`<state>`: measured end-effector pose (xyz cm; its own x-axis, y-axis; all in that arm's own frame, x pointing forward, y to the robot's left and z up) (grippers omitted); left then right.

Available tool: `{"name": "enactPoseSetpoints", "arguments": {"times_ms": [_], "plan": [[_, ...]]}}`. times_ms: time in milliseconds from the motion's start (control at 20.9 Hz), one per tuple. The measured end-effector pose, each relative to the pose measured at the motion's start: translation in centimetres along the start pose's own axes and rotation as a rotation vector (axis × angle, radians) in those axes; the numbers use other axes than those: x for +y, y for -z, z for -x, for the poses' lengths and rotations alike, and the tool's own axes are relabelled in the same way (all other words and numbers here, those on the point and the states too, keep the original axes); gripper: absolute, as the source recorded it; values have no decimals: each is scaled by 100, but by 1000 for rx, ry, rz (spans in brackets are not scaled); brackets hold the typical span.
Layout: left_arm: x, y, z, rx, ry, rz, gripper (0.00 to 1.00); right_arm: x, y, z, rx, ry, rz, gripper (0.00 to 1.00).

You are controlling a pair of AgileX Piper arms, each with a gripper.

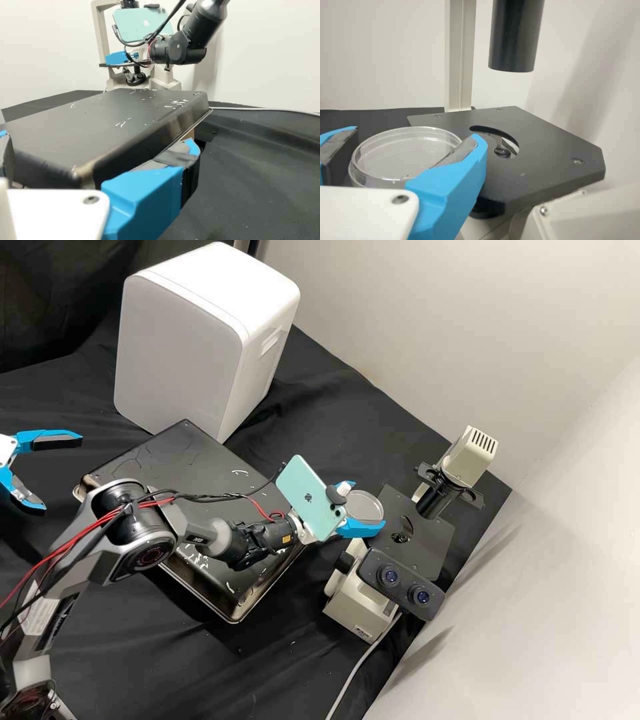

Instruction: Place the petri dish on the microscope

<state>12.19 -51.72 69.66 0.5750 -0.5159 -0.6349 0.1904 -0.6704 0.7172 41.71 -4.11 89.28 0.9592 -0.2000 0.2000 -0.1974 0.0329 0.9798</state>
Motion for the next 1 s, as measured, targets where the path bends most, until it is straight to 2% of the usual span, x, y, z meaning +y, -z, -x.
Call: {"name": "enactPoseSetpoints", "arguments": {"times_ms": [335, 478, 621, 765, 861, 1004], "plan": [[-2, 0, -1, 0, 1, 0, 100, 92, -106, -98, -32, -19, -5, 0], [-2, 0, -1, 0, 1, 0, 100, 74, -190, -186, -66, -6, -14, 0], [-2, 0, -1, 0, 1, 0, 100, 49, -284, -340, -73, -14, -15, 0], [-2, 0, -1, 0, 1, 0, 100, 25, -347, -481, -63, -34, 22, 0], [-4, -14, -2, -8, 2, 0, 100, 7, -355, -495, -55, -44, 41, 0], [-5, -16, -2, -9, 3, -1, 100, -20, -355, -513, -50, -66, 51, 0]]}}
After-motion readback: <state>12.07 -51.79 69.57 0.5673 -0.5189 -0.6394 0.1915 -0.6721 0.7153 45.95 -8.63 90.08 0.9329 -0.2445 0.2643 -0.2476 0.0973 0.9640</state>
